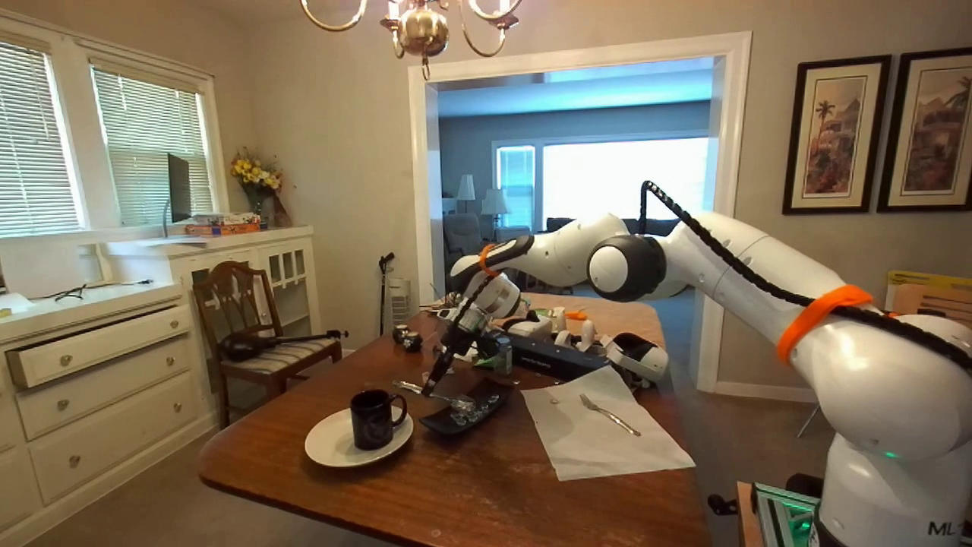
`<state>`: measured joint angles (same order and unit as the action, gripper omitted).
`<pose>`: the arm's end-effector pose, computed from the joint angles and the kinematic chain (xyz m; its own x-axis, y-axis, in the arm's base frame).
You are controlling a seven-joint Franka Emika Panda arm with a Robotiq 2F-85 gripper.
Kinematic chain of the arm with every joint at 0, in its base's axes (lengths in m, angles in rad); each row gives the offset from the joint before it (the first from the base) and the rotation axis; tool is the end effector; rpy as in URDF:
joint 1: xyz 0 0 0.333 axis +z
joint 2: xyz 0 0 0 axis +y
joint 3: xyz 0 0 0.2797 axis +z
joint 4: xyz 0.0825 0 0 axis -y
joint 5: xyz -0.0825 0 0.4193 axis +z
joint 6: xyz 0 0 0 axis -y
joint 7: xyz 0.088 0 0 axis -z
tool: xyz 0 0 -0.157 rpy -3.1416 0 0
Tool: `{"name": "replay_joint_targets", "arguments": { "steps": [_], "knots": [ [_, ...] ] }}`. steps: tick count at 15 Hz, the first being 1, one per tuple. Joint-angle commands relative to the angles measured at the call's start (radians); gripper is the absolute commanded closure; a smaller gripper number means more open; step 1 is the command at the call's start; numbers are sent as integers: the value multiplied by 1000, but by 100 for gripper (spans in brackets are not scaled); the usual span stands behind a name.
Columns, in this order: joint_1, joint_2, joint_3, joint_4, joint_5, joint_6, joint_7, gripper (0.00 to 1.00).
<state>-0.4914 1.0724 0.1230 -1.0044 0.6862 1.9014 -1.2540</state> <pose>0.7359 -0.2310 0.1288 0.7912 0.3158 0.5238 0.5692 -0.6935 -0.4417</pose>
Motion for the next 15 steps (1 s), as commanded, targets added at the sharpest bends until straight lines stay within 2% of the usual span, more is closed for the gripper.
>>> {"name": "replay_joint_targets", "arguments": {
  "steps": [1,7,15],
  "knots": [
    [-24,72,29,85,37,-99,70,99],
    [-54,174,53,191,93,-248,178,99],
    [-105,262,104,281,162,-357,274,99]
  ]
}}
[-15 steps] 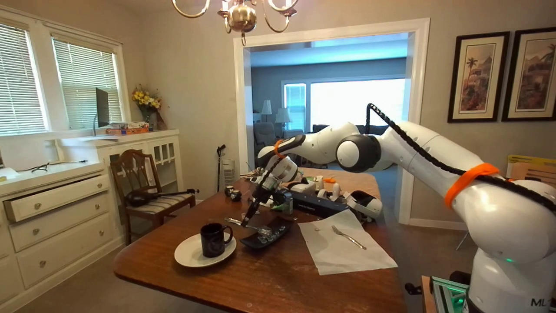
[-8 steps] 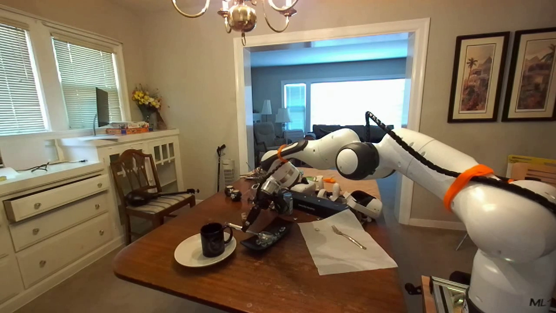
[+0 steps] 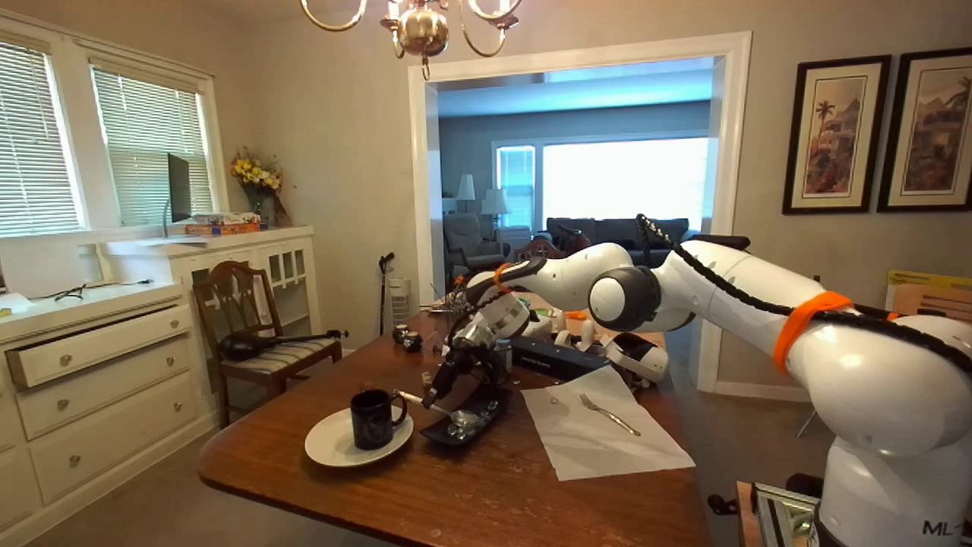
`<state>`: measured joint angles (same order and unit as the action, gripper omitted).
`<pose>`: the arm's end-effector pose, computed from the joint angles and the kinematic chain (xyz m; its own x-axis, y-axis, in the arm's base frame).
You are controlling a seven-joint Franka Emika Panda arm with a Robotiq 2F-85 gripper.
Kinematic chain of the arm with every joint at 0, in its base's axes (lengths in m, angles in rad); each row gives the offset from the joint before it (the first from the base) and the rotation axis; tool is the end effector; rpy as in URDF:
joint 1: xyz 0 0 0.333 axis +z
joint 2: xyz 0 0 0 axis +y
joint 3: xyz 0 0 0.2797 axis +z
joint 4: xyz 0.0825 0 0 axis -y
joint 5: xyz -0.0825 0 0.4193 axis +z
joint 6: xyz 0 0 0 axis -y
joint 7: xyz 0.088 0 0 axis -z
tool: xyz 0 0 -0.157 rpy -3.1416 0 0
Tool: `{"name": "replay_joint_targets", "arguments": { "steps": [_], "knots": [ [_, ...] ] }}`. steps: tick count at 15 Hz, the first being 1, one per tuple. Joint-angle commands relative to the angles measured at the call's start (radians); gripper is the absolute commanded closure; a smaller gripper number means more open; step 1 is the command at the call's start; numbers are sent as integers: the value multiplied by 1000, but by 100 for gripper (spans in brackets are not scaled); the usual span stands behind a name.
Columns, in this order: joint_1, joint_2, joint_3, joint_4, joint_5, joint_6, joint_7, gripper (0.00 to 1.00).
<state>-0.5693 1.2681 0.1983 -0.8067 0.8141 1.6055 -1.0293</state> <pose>0.7154 -0.2180 0.0996 0.9071 0.0733 0.4145 0.3951 -0.4879 -0.7783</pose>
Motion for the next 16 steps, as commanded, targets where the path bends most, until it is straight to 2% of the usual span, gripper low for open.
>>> {"name": "replay_joint_targets", "arguments": {
  "steps": [1,10,16],
  "knots": [
    [-34,76,35,97,40,-71,60,99],
    [-89,88,76,170,74,-179,165,99],
    [-87,73,92,243,69,-217,279,99]
  ]
}}
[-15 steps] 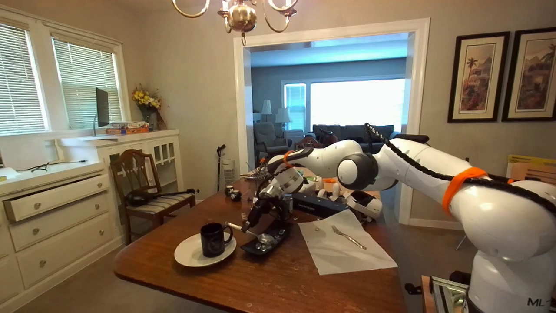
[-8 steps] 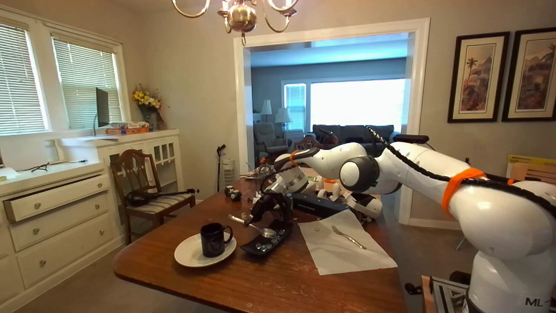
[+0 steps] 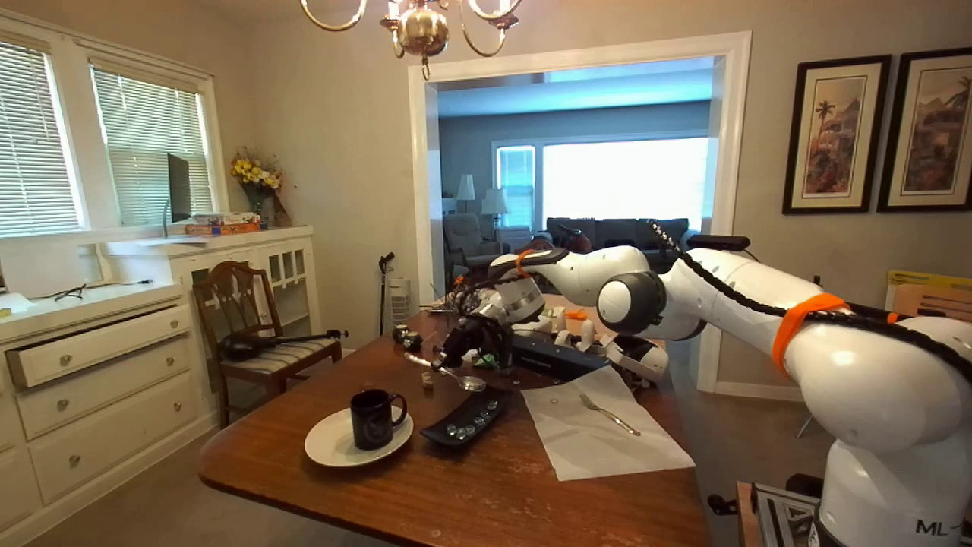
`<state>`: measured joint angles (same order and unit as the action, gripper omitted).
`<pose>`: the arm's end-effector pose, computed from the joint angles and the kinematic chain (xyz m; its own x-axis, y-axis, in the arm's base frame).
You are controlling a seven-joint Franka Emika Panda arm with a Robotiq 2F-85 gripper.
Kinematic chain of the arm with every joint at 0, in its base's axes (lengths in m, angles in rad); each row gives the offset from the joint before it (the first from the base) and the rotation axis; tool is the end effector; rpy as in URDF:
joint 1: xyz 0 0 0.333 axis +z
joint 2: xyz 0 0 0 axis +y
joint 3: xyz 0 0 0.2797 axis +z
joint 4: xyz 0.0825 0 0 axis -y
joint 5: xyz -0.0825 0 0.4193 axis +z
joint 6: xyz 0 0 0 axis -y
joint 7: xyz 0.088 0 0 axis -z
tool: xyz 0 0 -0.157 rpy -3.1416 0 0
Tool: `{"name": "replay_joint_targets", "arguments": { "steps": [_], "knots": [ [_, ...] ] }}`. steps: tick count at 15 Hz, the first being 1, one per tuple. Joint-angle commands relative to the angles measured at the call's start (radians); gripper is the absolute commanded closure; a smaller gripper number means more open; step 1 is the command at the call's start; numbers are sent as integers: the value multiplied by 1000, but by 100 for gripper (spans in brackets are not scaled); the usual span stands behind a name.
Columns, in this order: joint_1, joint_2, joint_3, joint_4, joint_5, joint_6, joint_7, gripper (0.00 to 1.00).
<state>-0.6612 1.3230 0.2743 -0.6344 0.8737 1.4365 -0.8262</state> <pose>0.7087 -0.2609 0.1633 0.9317 -0.0674 0.3569 0.3090 -0.3696 -0.8763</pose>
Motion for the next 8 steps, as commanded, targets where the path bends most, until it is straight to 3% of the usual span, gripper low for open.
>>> {"name": "replay_joint_targets", "arguments": {
  "steps": [1,4,5,8],
  "knots": [
    [6,17,27,86,13,-62,100,99],
    [6,13,59,124,19,-75,158,99],
    [4,-3,45,73,1,-41,103,99],
    [4,-6,46,77,0,-42,107,94]
  ]
}}
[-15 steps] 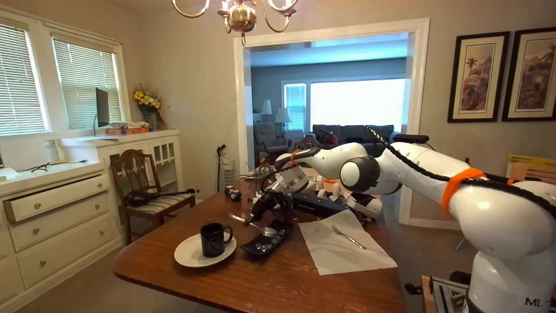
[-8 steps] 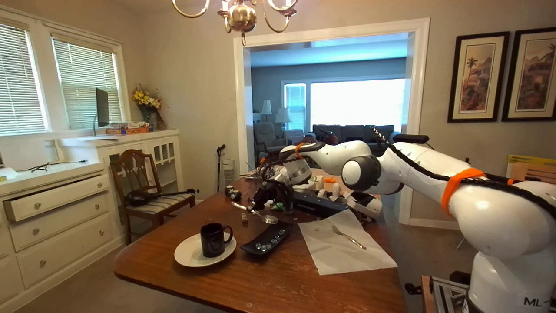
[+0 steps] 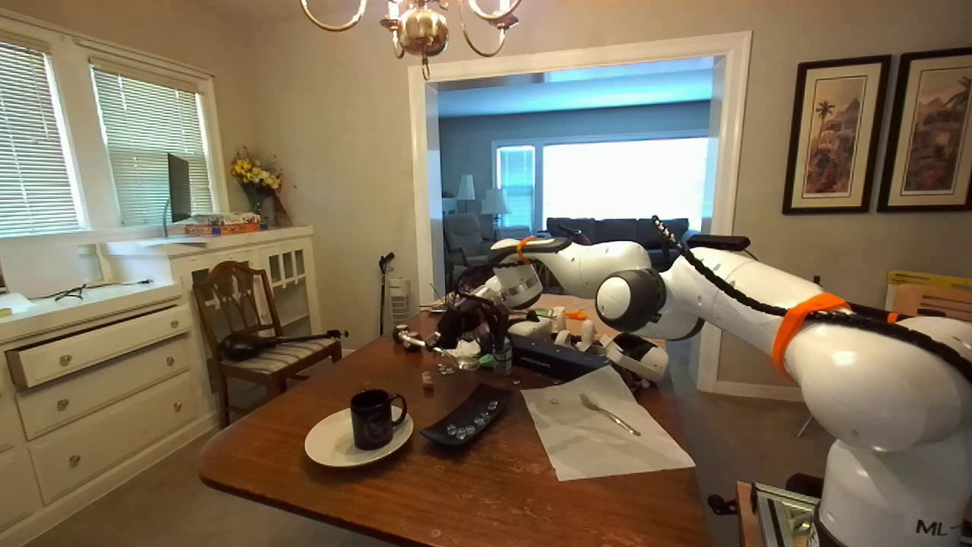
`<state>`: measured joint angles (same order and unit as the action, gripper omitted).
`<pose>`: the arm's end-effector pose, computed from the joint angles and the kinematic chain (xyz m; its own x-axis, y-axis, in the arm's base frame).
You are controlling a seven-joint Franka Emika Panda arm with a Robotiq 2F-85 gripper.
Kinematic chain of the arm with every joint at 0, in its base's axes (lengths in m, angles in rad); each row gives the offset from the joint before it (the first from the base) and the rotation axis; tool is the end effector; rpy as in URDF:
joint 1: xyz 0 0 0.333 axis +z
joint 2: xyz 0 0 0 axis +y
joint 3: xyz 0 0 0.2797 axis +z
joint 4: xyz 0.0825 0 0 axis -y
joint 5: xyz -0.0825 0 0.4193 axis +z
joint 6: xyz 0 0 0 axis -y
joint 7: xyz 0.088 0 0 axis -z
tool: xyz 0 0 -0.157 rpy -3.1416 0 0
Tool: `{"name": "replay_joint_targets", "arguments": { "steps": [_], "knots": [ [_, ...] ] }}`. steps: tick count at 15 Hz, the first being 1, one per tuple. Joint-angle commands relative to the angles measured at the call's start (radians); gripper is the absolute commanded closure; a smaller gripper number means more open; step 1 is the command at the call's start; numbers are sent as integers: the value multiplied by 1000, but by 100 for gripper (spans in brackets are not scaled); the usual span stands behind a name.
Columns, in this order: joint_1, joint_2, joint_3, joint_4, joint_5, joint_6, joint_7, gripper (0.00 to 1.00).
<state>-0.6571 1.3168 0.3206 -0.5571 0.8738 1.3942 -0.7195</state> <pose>0.7186 -0.2556 0.2126 0.9363 -0.0801 0.3420 0.2960 -0.3442 -0.8910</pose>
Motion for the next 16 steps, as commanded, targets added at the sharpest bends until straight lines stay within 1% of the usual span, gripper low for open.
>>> {"name": "replay_joint_targets", "arguments": {
  "steps": [1,5,6,11,16],
  "knots": [
    [0,1,0,-1,0,0,-1,94],
    [0,2,0,-2,0,0,-1,94],
    [-2,7,0,1,2,6,1,99],
    [-15,11,12,17,13,-8,8,99],
    [2,6,41,41,15,-12,33,99]
  ]
}}
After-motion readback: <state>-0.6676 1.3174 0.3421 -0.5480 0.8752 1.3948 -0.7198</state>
